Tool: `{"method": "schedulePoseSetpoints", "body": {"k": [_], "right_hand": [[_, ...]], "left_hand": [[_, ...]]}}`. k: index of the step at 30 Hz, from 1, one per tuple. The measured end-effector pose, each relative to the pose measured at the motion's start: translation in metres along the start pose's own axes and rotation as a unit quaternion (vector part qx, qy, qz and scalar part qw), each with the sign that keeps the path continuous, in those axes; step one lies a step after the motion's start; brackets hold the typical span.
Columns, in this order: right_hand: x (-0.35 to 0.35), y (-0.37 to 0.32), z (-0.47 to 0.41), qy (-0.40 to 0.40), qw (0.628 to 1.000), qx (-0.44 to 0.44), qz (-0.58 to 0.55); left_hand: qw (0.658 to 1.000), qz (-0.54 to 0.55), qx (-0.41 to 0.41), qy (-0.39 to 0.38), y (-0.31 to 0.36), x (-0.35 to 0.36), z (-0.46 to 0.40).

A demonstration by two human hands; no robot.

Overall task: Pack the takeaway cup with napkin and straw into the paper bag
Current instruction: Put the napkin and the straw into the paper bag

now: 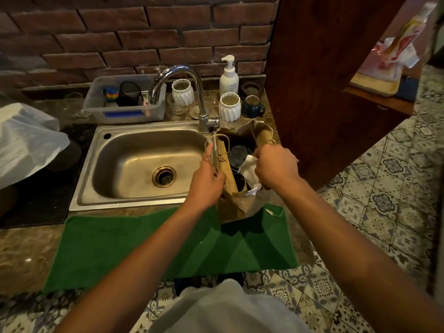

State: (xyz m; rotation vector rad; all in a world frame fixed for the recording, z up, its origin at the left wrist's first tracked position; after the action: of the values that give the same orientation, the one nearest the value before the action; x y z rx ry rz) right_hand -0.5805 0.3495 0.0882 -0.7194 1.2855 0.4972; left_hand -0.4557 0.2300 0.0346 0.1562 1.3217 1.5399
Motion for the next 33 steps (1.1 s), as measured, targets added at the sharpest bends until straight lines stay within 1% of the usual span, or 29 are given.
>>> {"method": "schedulePoseSetpoints", "body": {"k": [3, 6, 8, 9, 11, 13, 15, 20, 25, 28, 31, 33], "right_hand": [[-0.001, -0.005, -0.004, -0.003, 0.999, 0.002, 0.041], [-0.002, -0.001, -0.008, 0.016, 0.999, 0.017, 0.032], [0.000, -0.001, -0.012, 0.016, 1.000, 0.010, 0.013], [0.002, -0.003, -0.014, 0.004, 1.000, -0.001, 0.006], [0.011, -0.011, -0.019, -0.046, 0.998, -0.044, 0.005], [0.021, -0.022, -0.024, -0.101, 0.990, -0.099, 0.019], [0.027, -0.027, -0.026, -0.140, 0.982, -0.125, 0.020], [0.035, -0.032, -0.028, -0.184, 0.969, -0.158, 0.054], [0.032, -0.034, -0.027, -0.158, 0.970, -0.167, 0.084], [0.027, -0.037, -0.025, -0.136, 0.969, -0.189, 0.087], [0.022, -0.037, -0.020, -0.116, 0.966, -0.217, 0.080], [0.015, -0.035, -0.017, -0.092, 0.968, -0.231, 0.042]], "left_hand": [[1.000, -0.004, -0.003, -0.006, -0.003, -0.001, 0.002], [1.000, -0.019, 0.002, -0.002, -0.008, -0.008, 0.001], [1.000, -0.021, -0.001, -0.006, -0.009, -0.010, 0.002], [1.000, -0.020, -0.005, -0.010, -0.010, -0.010, 0.003], [1.000, -0.014, -0.011, -0.017, -0.011, -0.009, 0.003], [1.000, -0.014, -0.015, -0.020, -0.011, -0.007, 0.001], [1.000, -0.014, -0.012, -0.021, -0.010, -0.006, 0.000], [0.999, -0.033, -0.017, -0.011, -0.013, -0.009, 0.000], [0.999, -0.037, -0.018, -0.010, -0.012, -0.009, 0.000], [0.999, -0.039, -0.014, -0.007, -0.012, -0.011, 0.000], [0.999, -0.040, -0.021, -0.006, -0.016, -0.014, -0.001], [0.999, -0.037, -0.024, -0.013, -0.018, -0.015, -0.001]]}}
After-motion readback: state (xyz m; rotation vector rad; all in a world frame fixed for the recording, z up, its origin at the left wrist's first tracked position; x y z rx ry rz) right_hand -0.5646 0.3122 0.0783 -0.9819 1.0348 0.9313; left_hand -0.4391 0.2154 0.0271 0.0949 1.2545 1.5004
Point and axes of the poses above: each hand's wrist, its own z-axis away from the middle knuckle, its own x-axis out of the palm, y = z × x, the point moved 7 cm from there along -z, towards the middle knuckle, and after that the axes turned 9 degrees about -x, right-handed, at the moved point
